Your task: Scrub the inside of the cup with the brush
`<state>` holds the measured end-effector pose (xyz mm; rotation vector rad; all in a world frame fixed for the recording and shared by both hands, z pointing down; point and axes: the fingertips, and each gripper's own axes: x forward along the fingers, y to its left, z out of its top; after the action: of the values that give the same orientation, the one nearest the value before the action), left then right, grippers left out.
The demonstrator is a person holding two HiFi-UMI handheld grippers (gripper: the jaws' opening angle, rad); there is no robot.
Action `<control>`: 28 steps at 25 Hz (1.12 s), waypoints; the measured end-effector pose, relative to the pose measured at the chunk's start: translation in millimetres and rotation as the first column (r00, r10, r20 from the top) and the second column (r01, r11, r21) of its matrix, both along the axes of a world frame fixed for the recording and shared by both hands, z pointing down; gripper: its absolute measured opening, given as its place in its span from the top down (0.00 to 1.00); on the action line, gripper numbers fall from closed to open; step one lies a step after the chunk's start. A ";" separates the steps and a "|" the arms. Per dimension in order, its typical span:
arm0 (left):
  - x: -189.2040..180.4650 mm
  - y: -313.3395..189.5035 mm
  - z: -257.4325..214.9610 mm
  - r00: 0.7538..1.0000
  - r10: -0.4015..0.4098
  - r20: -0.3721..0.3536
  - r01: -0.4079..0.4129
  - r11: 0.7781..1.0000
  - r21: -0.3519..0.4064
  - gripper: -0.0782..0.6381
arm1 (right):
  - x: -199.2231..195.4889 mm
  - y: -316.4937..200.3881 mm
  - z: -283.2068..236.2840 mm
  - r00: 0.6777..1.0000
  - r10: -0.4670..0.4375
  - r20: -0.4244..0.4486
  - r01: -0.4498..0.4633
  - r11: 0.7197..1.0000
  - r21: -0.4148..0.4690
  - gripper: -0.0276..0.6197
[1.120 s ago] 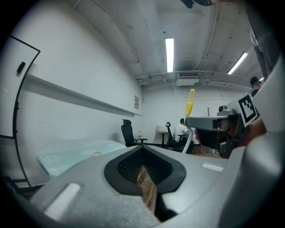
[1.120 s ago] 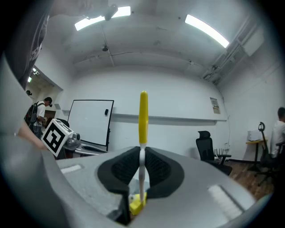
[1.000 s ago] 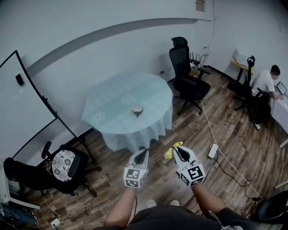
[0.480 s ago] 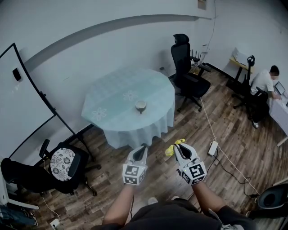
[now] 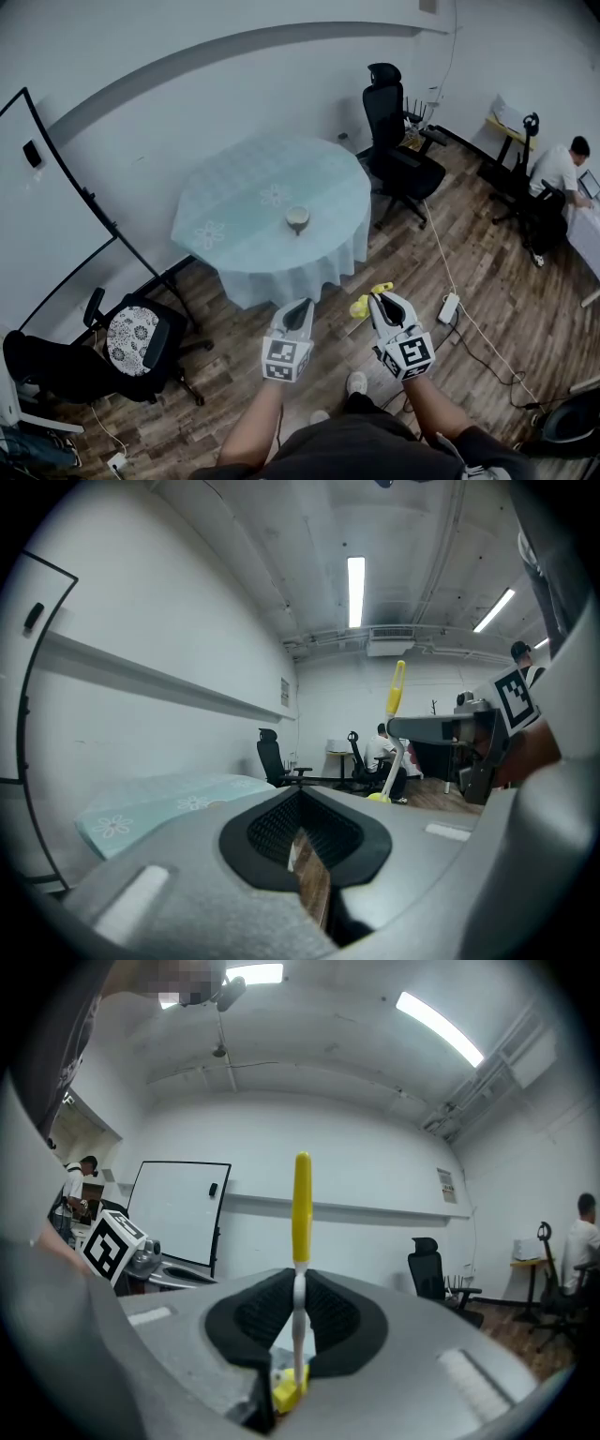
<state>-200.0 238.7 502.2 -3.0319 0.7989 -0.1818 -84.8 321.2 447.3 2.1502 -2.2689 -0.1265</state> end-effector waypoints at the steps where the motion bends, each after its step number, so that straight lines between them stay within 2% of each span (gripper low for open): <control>1: 3.6 -3.5 0.2 1.000 -0.004 0.002 0.004 1.000 0.000 0.88 | 4.1 -3.9 1.1 1.000 0.000 0.005 0.000 1.000 0.000 0.90; 7: 35.5 -31.6 2.2 0.999 -0.026 0.019 0.026 1.000 0.005 0.88 | 39.2 -35.1 5.5 1.000 -0.019 0.020 0.019 1.000 0.007 0.90; 16: 91.8 -97.9 -14.9 0.994 -0.113 0.001 0.113 0.994 -0.006 0.88 | 120.5 -94.1 11.4 0.998 -0.037 0.054 0.038 0.999 -0.004 0.90; 28: 147.7 -149.7 -4.5 0.980 -0.193 0.052 0.194 0.981 -0.027 0.88 | 192.9 -154.6 20.2 0.992 -0.100 0.079 0.100 0.995 -0.004 0.90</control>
<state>-52.3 89.0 497.7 -2.9616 1.0972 -0.2707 108.1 166.5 467.5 2.0736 -2.4162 -0.0331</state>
